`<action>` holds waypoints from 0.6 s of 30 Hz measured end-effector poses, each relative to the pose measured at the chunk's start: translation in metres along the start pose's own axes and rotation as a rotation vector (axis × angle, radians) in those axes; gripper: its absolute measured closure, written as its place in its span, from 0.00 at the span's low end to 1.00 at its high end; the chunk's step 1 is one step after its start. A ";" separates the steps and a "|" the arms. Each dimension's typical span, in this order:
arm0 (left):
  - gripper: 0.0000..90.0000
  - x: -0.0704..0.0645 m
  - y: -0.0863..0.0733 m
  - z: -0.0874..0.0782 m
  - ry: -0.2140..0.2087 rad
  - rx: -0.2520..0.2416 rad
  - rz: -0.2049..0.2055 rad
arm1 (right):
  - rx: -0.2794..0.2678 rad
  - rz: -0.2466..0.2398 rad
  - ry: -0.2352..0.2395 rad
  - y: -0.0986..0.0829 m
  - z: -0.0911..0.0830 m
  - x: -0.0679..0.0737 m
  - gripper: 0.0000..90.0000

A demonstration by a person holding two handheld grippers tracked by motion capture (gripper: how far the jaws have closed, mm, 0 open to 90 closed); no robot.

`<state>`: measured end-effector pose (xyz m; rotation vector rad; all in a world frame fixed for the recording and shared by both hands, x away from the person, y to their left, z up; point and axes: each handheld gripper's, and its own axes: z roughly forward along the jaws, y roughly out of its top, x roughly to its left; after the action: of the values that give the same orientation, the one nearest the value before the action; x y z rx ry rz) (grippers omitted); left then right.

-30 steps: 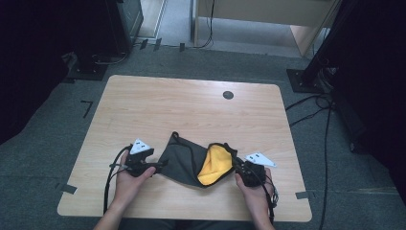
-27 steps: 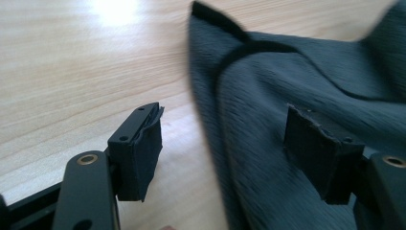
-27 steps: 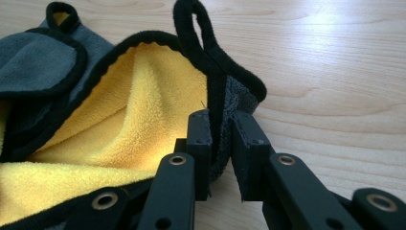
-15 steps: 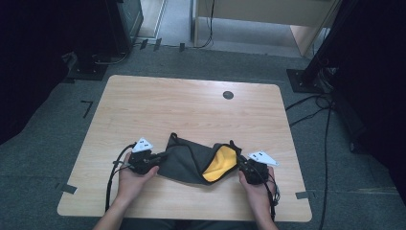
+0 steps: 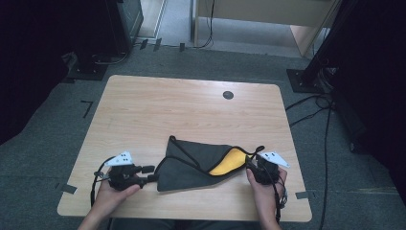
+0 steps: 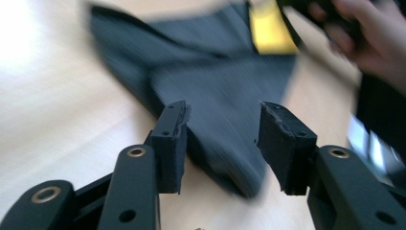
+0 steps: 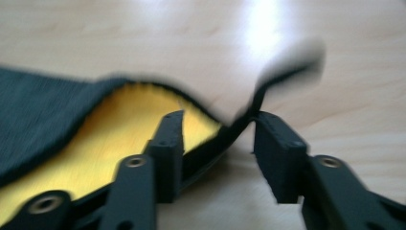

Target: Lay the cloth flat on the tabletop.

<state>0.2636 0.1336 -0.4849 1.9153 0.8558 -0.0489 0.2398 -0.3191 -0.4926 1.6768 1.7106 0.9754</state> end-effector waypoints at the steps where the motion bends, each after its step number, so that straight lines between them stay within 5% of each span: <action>1: 0.58 0.002 0.005 0.004 0.045 -0.008 -0.021 | -0.028 -0.008 -0.018 0.003 -0.003 0.002 0.60; 2: 0.58 0.003 0.012 0.012 0.101 -0.004 -0.043 | -0.079 -0.036 0.024 0.008 -0.006 0.007 0.59; 4: 0.58 0.004 0.016 0.019 0.135 0.005 -0.053 | -0.088 -0.049 0.032 0.010 -0.006 0.010 0.59; 5: 0.58 0.004 0.024 0.033 0.188 0.023 -0.080 | -0.101 -0.110 0.053 0.014 -0.006 0.022 0.59; 6: 0.58 0.004 0.024 0.033 0.188 0.023 -0.080 | -0.101 -0.110 0.053 0.014 -0.006 0.022 0.59; 7: 0.58 0.003 0.032 0.048 0.208 0.042 -0.102 | -0.075 -0.167 0.149 0.016 0.000 0.036 0.60; 9: 0.58 0.001 0.036 0.059 0.208 0.057 -0.100 | -0.065 -0.191 0.186 0.016 0.002 0.042 0.61; 11: 0.67 -0.006 0.042 0.075 0.231 0.089 -0.073 | -0.027 -0.278 0.263 0.014 0.011 0.061 0.62; 13: 0.65 -0.012 0.048 0.093 0.262 0.134 -0.065 | 0.024 -0.390 0.292 0.007 0.024 0.081 0.65; 14: 0.64 -0.012 0.048 0.093 0.262 0.134 -0.065 | 0.024 -0.390 0.292 0.007 0.024 0.081 0.65; 15: 0.60 -0.012 0.049 0.104 0.331 0.173 -0.077 | 0.080 -0.453 0.308 0.003 0.033 0.090 0.66; 16: 0.58 -0.012 0.049 0.104 0.331 0.173 -0.077 | 0.080 -0.453 0.308 0.003 0.033 0.090 0.66; 17: 0.57 -0.010 0.048 0.110 0.396 0.187 -0.086 | 0.120 -0.482 0.336 0.000 0.040 0.095 0.66; 18: 0.56 -0.010 0.048 0.110 0.396 0.187 -0.086 | 0.135 -0.488 0.337 -0.001 0.042 0.097 0.66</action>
<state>0.3191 0.0273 -0.4990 2.0973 1.2343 0.2122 0.2659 -0.2182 -0.5084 1.1172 2.3073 0.9529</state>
